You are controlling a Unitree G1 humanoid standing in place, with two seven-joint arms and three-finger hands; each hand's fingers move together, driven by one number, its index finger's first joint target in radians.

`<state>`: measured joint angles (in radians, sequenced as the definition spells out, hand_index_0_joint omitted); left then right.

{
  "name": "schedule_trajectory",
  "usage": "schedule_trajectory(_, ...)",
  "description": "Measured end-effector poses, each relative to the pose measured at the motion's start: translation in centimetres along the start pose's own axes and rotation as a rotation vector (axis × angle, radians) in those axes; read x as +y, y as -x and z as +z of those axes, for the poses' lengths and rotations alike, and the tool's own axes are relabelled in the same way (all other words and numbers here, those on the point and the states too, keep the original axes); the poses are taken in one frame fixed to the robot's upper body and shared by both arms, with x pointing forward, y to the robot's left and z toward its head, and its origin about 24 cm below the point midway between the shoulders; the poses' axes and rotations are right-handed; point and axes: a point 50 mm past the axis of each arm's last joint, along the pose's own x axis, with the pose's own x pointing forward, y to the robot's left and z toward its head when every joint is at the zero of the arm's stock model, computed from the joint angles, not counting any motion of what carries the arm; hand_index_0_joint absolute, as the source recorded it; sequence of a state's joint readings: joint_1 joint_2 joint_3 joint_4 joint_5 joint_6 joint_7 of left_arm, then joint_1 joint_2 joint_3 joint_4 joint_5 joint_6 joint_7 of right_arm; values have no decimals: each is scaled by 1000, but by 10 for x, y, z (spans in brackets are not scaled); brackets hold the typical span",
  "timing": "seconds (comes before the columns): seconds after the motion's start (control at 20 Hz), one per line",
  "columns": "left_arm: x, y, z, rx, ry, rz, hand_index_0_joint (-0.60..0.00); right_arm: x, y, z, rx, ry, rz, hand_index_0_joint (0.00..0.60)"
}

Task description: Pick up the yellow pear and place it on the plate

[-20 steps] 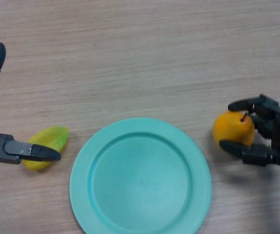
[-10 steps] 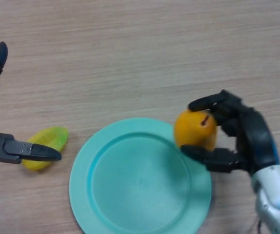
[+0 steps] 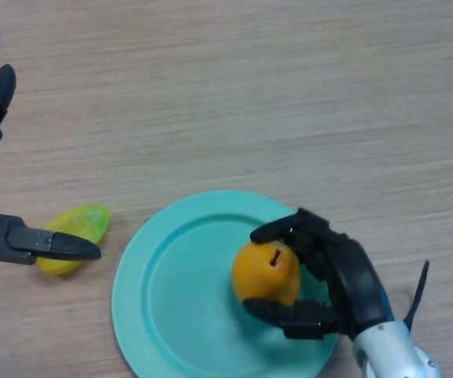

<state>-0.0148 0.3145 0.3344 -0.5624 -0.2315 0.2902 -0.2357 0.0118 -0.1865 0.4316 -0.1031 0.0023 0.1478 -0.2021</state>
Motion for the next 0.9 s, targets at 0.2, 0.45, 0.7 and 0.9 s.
schedule_trajectory(0.2,0,0,0,2,0,0,0,7,4,-5,37,6,26,600)
schedule_trajectory(0.45,0,0,0,2,-2,0,0,9,3,-4,35,9,35,50)
schedule_trajectory(0.7,0,1,-3,15,-8,6,0,-2,4,50,-140,-80,3,0)
schedule_trajectory(0.9,0,1,-3,15,-7,6,0,-30,11,81,-214,-71,-14,0)
